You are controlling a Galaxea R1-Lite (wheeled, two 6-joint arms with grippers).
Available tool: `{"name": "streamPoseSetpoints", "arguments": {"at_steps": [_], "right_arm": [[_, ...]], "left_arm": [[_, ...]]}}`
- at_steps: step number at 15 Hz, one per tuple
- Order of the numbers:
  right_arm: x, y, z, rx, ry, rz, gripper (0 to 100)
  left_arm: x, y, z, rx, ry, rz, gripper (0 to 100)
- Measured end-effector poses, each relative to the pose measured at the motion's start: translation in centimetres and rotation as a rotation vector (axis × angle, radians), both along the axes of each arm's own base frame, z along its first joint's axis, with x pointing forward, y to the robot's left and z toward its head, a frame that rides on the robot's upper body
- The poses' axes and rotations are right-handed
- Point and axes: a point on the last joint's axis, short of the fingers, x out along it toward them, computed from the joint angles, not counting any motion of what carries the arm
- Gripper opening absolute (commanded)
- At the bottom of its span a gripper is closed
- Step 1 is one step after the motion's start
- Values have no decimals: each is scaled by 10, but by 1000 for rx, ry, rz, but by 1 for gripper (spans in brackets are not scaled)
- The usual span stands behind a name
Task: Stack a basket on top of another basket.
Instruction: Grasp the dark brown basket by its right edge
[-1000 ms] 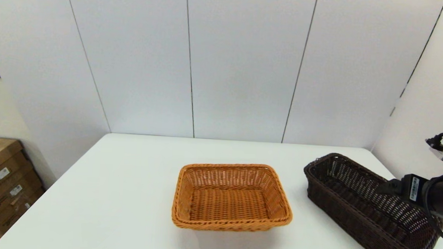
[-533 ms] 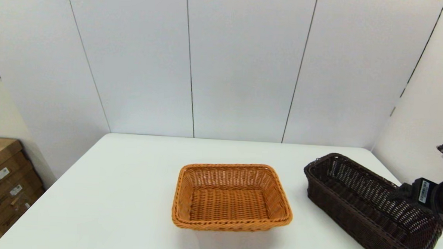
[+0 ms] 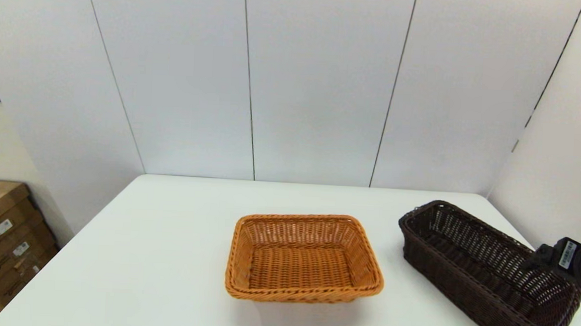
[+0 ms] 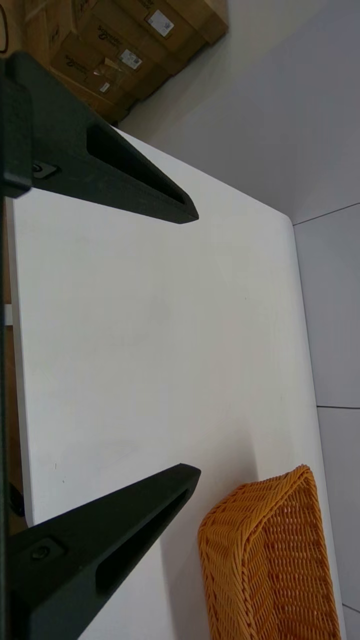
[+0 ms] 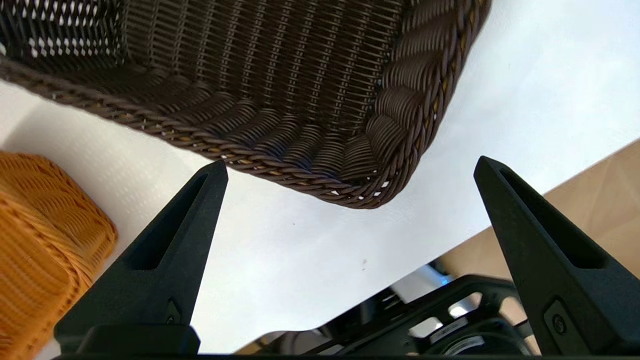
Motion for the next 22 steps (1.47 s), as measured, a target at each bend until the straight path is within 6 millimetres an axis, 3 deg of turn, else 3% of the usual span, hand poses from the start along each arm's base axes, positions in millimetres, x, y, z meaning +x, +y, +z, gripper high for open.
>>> {"name": "streamPoseSetpoints", "arguments": {"at_steps": [7,17,22], "right_arm": [[8,-7,-22,38,93,-101,100],[42,-36,-63,61,177,-198,100],[56,-42,-80,63,168,-198,100]], "left_arm": [[0,0,0,1,0,0,100],[0,0,0,1,0,0,100],[0,0,0,0,0,0,100]]}}
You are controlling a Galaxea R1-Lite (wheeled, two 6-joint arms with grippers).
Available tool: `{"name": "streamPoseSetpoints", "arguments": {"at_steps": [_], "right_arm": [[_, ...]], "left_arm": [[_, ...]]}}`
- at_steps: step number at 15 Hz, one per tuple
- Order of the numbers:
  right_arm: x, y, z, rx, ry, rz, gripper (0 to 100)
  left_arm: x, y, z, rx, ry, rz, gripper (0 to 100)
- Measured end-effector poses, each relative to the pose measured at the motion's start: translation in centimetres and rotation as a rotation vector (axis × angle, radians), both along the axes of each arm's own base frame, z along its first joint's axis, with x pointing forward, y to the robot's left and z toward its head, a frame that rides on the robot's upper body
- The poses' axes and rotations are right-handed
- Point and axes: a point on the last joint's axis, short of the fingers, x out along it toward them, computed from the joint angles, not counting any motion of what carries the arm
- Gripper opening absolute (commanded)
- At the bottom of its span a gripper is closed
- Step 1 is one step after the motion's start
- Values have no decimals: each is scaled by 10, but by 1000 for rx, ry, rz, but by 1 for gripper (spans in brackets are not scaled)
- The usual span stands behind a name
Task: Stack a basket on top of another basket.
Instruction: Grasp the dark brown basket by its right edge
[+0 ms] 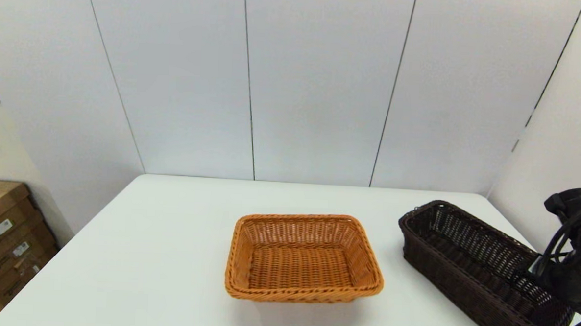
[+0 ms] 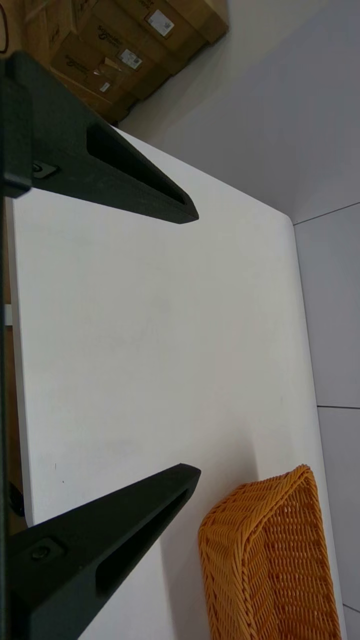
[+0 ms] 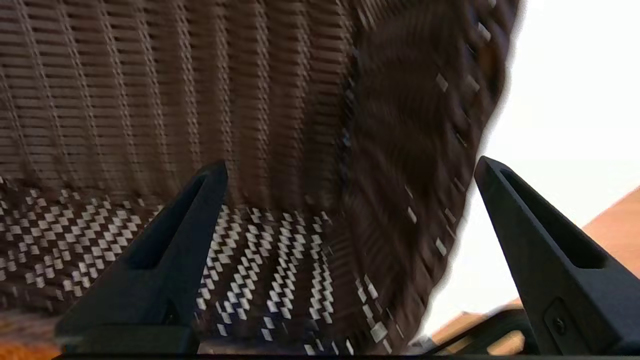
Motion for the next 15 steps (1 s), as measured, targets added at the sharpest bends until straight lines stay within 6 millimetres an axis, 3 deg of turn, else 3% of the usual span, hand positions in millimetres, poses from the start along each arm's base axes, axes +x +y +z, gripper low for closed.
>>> {"name": "streamPoseSetpoints", "arguments": {"at_steps": [15], "right_arm": [[8,-20,-25,26,46,-53,100]], "left_arm": [[0,0,0,0,0,0,100]]}}
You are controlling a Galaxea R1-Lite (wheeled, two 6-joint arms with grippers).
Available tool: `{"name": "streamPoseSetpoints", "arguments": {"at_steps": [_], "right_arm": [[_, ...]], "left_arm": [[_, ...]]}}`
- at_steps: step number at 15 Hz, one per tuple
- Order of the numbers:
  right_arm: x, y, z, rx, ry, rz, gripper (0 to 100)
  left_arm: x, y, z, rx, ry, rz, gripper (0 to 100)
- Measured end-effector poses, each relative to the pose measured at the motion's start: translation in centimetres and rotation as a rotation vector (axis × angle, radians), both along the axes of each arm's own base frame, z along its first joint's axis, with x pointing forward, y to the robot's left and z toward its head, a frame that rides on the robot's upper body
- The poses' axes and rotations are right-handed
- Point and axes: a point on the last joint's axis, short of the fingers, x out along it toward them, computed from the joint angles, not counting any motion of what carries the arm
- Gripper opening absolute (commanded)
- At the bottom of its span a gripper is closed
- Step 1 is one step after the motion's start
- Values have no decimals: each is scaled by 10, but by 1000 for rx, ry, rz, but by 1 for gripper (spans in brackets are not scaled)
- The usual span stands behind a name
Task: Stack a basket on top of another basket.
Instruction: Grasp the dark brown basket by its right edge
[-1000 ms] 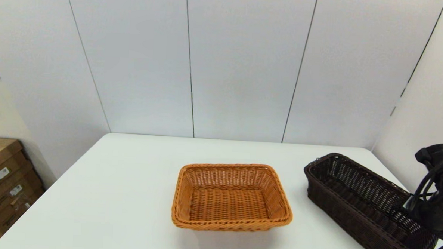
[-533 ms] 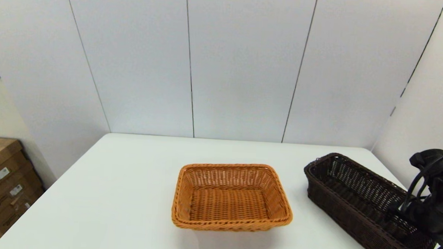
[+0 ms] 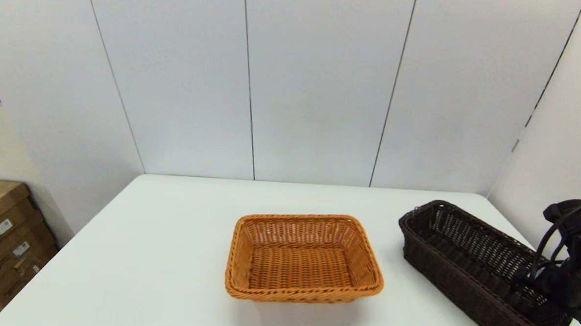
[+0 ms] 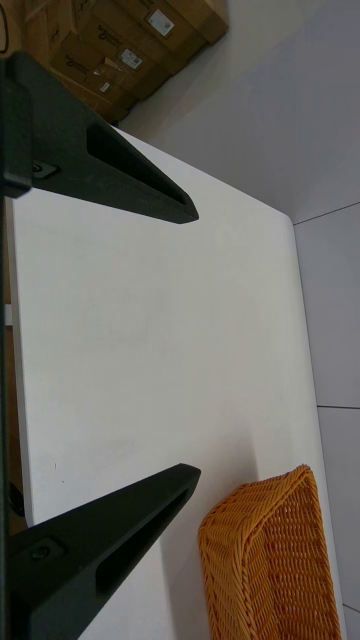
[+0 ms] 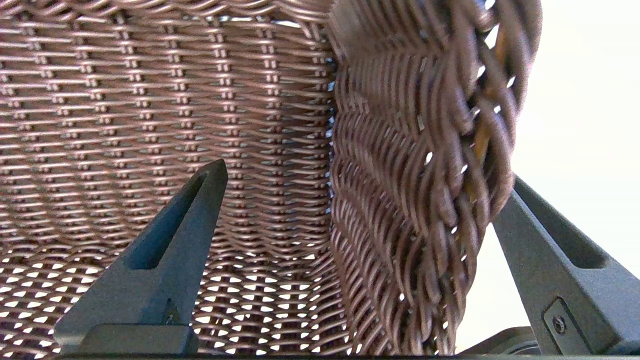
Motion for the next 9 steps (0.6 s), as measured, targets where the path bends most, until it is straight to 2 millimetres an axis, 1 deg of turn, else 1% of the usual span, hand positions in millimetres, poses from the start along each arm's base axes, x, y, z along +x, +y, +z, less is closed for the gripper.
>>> {"name": "streamPoseSetpoints", "arguments": {"at_steps": [9], "right_arm": [[2,-3,-2,-4,-9,-10,100]], "left_arm": [[0,0,0,0,0,0,100]]}}
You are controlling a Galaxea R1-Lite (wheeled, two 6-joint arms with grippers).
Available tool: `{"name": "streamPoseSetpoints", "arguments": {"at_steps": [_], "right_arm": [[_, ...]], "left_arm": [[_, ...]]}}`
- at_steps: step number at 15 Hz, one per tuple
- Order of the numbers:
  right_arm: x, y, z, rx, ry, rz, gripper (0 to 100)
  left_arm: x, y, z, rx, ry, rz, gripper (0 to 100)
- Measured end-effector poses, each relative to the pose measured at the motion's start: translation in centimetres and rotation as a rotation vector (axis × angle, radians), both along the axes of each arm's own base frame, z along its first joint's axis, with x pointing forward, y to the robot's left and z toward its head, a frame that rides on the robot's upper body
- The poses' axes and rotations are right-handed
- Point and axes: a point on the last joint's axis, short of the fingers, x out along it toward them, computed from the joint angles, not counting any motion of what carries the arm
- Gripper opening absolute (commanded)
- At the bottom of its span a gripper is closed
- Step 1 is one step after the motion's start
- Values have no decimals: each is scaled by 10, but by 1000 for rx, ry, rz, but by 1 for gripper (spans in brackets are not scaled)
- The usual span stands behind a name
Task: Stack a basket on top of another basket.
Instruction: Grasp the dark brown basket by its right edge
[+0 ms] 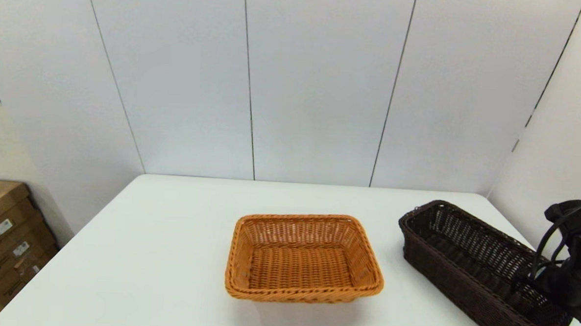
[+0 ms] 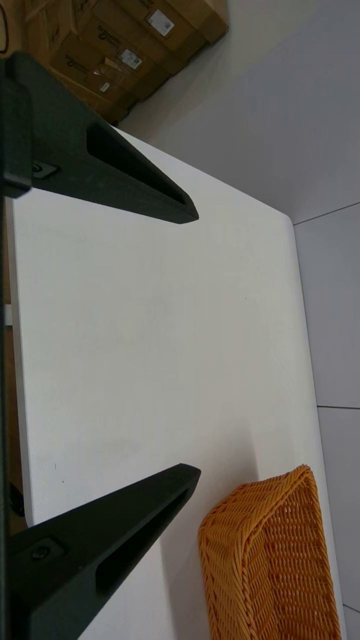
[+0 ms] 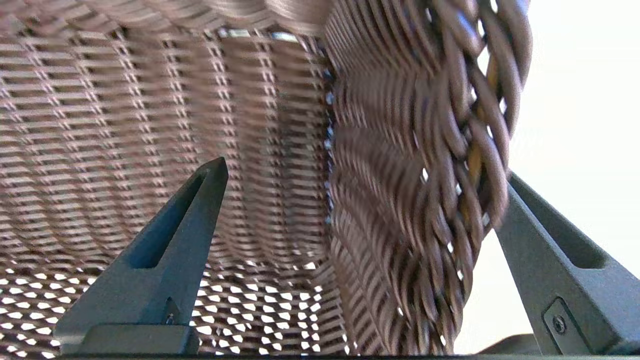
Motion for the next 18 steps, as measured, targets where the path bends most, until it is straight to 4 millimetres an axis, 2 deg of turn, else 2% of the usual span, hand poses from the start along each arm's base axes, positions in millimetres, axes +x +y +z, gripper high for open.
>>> {"name": "streamPoseSetpoints", "arguments": {"at_steps": [9,10,18], "right_arm": [[1,-2,-8,7,14,-7,100],[1,-2,-9,7,15,-7,0],[1,-4,-11,10,19,-17,0]], "left_arm": [[0,0,0,0,0,0,100],[0,0,0,0,0,0,100],[0,0,0,0,0,0,100]]}}
